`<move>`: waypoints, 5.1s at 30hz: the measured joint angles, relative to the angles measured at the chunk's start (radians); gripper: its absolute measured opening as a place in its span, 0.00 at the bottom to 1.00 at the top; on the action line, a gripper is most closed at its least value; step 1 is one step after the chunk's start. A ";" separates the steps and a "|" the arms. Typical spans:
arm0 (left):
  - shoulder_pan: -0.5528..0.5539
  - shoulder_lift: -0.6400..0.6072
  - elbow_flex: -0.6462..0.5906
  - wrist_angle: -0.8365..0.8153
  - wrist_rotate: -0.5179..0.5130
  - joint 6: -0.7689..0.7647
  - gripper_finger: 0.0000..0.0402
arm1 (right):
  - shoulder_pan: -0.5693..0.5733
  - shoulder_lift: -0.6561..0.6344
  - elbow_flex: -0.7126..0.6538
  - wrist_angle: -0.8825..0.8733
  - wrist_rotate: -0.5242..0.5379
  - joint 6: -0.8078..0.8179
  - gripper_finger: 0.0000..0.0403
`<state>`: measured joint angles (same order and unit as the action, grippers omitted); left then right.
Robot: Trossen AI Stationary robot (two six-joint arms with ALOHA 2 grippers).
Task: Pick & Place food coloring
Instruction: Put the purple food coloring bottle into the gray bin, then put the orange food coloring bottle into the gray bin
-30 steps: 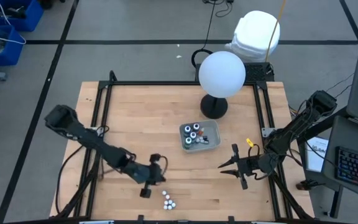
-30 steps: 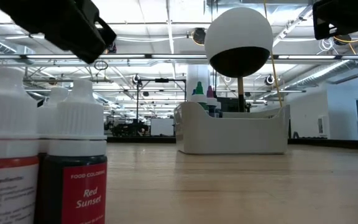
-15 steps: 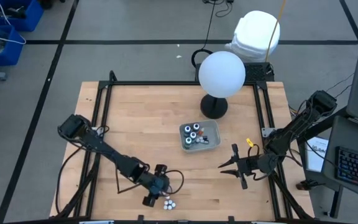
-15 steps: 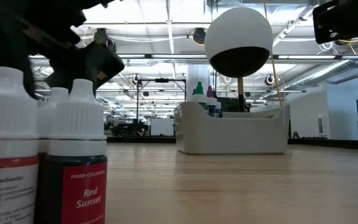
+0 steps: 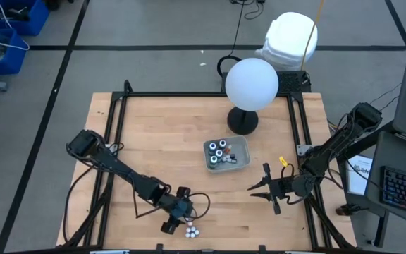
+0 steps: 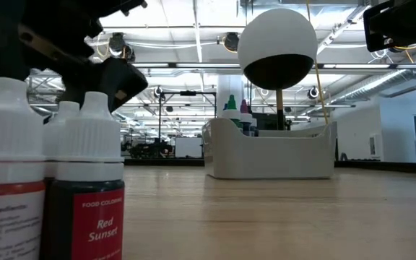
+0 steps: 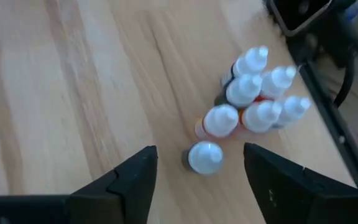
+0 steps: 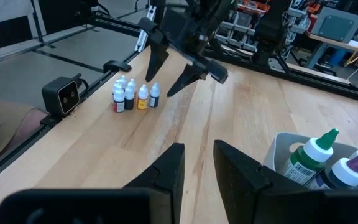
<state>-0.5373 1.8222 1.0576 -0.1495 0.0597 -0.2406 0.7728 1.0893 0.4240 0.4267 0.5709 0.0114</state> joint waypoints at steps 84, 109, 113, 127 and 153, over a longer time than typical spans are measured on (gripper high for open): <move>0.617 0.581 1.293 -0.804 0.045 0.747 0.12 | 0.001 0.000 0.000 0.050 0.001 -0.095 0.19; 0.663 0.698 1.289 -0.722 0.101 0.796 0.12 | 0.001 0.000 0.000 0.099 0.004 -0.159 0.19; 0.663 0.698 1.289 -0.711 0.101 0.789 0.12 | 0.001 0.000 0.000 0.099 0.003 -0.156 0.19; 0.678 0.684 1.289 -0.677 0.117 0.699 0.43 | 0.001 0.000 0.000 0.096 0.000 -0.136 0.19; 0.097 0.077 1.154 -1.160 -0.184 0.034 0.41 | 0.001 0.000 0.000 0.103 -0.043 -0.112 0.19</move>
<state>-0.4405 1.8993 2.2112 -1.3100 -0.1247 -0.2064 0.7738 1.0889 0.4244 0.5295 0.5278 -0.1009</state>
